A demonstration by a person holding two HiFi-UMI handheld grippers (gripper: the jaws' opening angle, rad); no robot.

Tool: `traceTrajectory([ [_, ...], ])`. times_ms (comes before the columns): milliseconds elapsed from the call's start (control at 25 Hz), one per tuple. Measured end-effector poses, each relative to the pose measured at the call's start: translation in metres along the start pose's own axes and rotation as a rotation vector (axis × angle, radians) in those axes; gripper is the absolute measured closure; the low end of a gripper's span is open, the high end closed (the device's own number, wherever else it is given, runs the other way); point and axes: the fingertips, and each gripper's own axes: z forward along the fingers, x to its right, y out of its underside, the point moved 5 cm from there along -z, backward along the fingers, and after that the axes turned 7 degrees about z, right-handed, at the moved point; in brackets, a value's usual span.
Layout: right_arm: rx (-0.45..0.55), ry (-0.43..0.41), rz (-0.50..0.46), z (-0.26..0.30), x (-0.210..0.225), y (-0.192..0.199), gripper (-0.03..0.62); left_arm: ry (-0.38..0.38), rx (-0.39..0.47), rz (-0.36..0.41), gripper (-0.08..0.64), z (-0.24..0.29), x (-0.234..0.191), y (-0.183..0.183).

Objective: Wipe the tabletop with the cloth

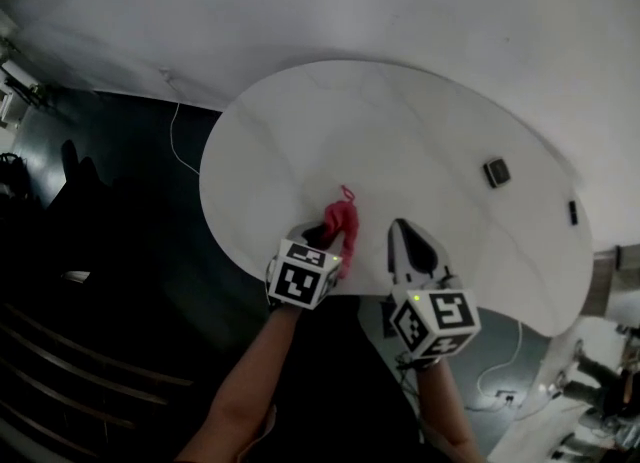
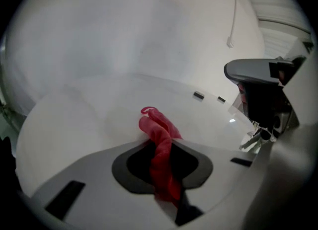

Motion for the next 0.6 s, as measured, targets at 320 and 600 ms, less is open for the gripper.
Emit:
traceTrajectory([
  [320, -0.078, -0.169, -0.065, 0.042, -0.071, 0.016, 0.589, -0.235, 0.050, -0.199, 0.494, -0.086, -0.094, 0.068],
  [600, -0.081, -0.202, -0.096, 0.047, -0.103, 0.021, 0.589, -0.392, 0.029, -0.284, 0.494, -0.142, -0.144, 0.116],
])
